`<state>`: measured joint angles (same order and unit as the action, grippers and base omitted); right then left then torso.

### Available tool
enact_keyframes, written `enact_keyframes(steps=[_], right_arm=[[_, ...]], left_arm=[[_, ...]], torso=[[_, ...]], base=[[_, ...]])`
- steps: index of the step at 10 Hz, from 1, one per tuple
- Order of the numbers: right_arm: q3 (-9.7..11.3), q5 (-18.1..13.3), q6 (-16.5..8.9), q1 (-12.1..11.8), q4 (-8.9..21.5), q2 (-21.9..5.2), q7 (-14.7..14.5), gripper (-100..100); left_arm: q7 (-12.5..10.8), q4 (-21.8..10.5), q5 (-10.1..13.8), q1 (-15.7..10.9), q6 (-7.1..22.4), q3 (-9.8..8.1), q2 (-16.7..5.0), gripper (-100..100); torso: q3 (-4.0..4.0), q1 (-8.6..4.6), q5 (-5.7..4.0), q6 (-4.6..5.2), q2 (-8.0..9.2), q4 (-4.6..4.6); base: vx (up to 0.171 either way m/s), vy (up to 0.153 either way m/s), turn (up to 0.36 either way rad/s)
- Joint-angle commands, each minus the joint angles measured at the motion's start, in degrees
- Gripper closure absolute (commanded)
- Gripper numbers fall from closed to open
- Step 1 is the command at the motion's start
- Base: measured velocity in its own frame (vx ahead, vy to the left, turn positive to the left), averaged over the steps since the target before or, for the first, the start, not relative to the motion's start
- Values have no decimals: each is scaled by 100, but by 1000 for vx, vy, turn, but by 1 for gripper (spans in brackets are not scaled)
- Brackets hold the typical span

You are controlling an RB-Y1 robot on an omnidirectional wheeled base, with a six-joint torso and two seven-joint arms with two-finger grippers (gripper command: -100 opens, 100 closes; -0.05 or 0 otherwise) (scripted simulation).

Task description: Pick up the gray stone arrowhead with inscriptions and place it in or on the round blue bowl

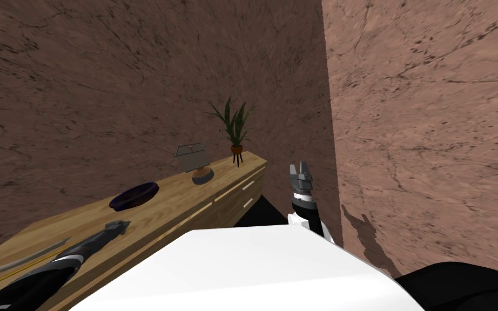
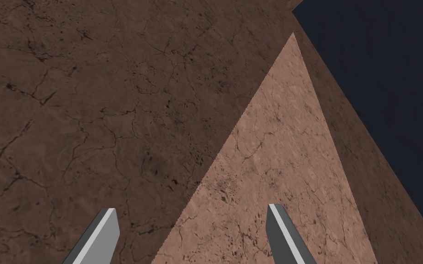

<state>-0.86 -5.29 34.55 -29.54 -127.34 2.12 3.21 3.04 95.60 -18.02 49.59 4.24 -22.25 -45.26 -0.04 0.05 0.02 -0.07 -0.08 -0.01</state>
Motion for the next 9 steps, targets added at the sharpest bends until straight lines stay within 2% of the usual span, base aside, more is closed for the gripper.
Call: enact_keyframes(steps=[1,2,3,4,5,6,9], right_arm=[[0,0,0,0,0,0,0,0],[0,0,0,0,0,0,0,0],[0,0,0,0,0,0,0,0],[0,0,0,0,0,0,0,0],[0,0,0,0,0,0,0,0],[0,0,0,0,0,0,0,0],[1,0,-1,3,0,1,0,0]], left_arm=[[0,0,0,0,0,0,0,100],[0,0,0,0,0,0,0,100],[1,0,0,0,0,0,0,0],[1,0,0,0,0,0,0,100],[1,0,-1,0,0,0,0,0],[-60,102,158,111,53,-69,-143,100],[-188,303,482,335,166,-213,-435,100]], torso=[[0,0,0,0,0,0],[1,0,0,0,1,0],[1,0,0,0,2,1],[1,0,0,0,2,1],[2,0,0,0,2,1],[2,0,0,0,2,1],[45,-23,-8,3,78,18]], base=[[0,0,0],[0,0,0],[0,0,0],[0,0,0],[0,0,0],[-121,-39,-150],[-196,-36,-157]])
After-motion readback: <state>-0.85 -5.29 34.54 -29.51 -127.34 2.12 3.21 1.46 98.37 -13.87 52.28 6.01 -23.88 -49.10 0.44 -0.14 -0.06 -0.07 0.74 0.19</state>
